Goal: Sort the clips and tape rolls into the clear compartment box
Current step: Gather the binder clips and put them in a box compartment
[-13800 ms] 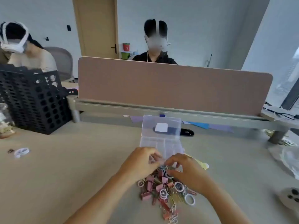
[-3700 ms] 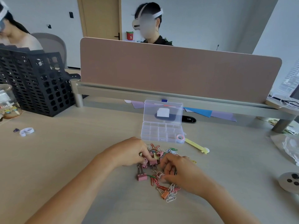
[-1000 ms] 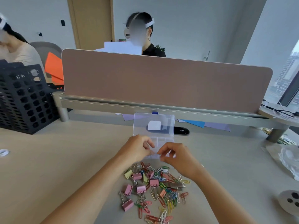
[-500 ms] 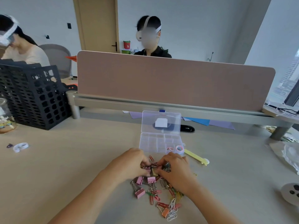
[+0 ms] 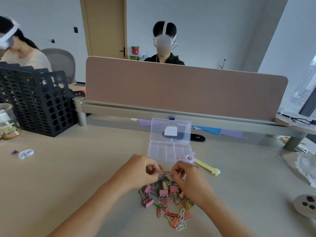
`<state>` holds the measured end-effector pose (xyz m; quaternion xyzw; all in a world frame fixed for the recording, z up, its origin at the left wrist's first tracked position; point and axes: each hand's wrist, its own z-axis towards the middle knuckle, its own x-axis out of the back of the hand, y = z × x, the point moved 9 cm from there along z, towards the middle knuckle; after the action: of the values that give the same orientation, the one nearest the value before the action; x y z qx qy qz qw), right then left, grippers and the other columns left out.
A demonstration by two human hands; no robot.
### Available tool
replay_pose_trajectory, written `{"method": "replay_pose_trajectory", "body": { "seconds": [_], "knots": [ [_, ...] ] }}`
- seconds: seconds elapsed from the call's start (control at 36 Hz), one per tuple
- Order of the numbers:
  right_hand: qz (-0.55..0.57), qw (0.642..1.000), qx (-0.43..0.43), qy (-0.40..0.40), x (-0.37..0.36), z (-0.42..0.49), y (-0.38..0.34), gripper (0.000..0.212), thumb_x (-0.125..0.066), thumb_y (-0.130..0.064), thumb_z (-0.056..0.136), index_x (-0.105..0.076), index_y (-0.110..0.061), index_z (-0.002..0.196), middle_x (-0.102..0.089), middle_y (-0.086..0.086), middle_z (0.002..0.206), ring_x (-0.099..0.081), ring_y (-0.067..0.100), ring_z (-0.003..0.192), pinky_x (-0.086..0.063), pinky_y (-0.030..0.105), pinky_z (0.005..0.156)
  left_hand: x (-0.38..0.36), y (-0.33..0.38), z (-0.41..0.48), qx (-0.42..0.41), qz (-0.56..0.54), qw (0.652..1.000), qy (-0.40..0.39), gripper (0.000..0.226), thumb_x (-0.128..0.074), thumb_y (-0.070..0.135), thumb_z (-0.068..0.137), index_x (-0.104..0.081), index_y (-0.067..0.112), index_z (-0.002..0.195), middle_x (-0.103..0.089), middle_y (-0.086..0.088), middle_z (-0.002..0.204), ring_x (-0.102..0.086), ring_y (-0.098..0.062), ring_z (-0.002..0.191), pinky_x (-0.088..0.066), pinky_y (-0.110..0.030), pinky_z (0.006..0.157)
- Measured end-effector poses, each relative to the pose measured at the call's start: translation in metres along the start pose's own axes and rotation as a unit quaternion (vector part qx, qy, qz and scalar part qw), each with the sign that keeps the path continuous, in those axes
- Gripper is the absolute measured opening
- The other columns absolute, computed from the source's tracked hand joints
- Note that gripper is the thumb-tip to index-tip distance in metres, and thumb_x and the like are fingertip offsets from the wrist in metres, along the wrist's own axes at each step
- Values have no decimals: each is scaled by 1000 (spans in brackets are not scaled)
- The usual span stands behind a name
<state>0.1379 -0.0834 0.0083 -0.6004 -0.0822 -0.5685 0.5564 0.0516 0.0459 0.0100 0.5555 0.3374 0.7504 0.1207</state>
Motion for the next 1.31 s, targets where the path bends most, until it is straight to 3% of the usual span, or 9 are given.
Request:
{"method": "replay_pose_trajectory", "body": {
  "seconds": [0.11, 0.28, 0.44, 0.53, 0.61, 0.72, 0.92, 1.11, 1.31],
  "knots": [
    [131, 989, -62, 8, -2, -7, 10, 19, -43, -14, 94, -51, -13, 76, -52, 3, 63, -38, 4, 52, -33, 18, 51, 7, -13, -3, 53, -105, 992, 37, 15, -68, 12, 79, -74, 24, 74, -73, 8, 71, -64, -3, 63, -49, -16, 63],
    [221, 973, -57, 35, 1, -11, 10, 26, -54, -15, 92, -45, -24, 69, -61, -1, 80, -56, 25, 77, -49, 41, 70, -14, -19, -9, 164, -342, 925, -29, 24, -37, -6, 89, -56, 5, 81, -56, -11, 68, -53, -19, 58, -45, -28, 54],
    [264, 964, -18, 9, 0, -13, 8, 20, -38, 9, 90, -36, -10, 83, -66, 5, 86, -60, 28, 85, -49, 43, 79, -22, -4, -15, 102, -139, 976, -136, 27, -33, 9, 95, -55, 22, 100, -44, 1, 77, -39, -13, 61, -36, -25, 62],
    [199, 979, 26, -31, 1, -14, -3, 20, -35, -3, 97, -34, -22, 101, -59, 4, 81, -56, 23, 75, -50, 38, 70, -20, 5, -19, 43, -60, 981, -181, 29, -45, 7, 91, -54, 31, 105, -44, 8, 106, -45, -1, 76, -39, -14, 70],
    [90, 991, 49, -84, -5, -12, -4, 30, -43, -7, 95, -46, -37, 95, -57, 10, 82, -48, 20, 66, -40, 28, 60, -15, -6, -19, 12, 27, 984, -177, 37, -63, 11, 81, -54, 37, 106, -37, 12, 95, -40, -6, 72, -39, -22, 70],
    [9, 984, 99, -150, -16, -16, -10, 30, -55, -9, 83, -61, -36, 95, -64, -21, 93, -56, 2, 89, -44, 24, 82, -17, -20, -19, 17, 89, 975, -203, 46, -77, 20, 73, -58, 44, 107, -42, 12, 95, -44, -2, 83, -43, -27, 78],
    [-54, 972, 136, -182, -25, -20, -17, 68, -51, -2, 75, -57, -55, 117, -57, -26, 87, -48, -2, 96, -25, 15, 95, -20, -31, -13, 24, 84, 980, -179, 50, -84, 35, 67, -64, 48, 111, -45, 9, 90, -45, -8, 82, -40, -26, 74],
    [-80, 964, 149, -204, -37, -21, -19, 65, -53, 1, 75, -56, -46, 119, -59, -28, 118, -46, -8, 113, -28, 26, 102, -11, -25, -12, 16, 74, 986, -151, 47, -88, 38, 62, -70, 44, 106, -44, 12, 82, -41, -4, 72, -34, -21, 64],
    [-64, 971, 109, -202, -40, -16, -7, 55, -54, 0, 78, -54, -42, 114, -63, -20, 112, -55, 9, 103, -35, 32, 103, -9, -29, -10, 26, 45, 991, -123, 40, -90, 35, 56, -74, 42, 92, -46, 12, 74, -42, -5, 66, -33, -22, 59]
  ]
}}
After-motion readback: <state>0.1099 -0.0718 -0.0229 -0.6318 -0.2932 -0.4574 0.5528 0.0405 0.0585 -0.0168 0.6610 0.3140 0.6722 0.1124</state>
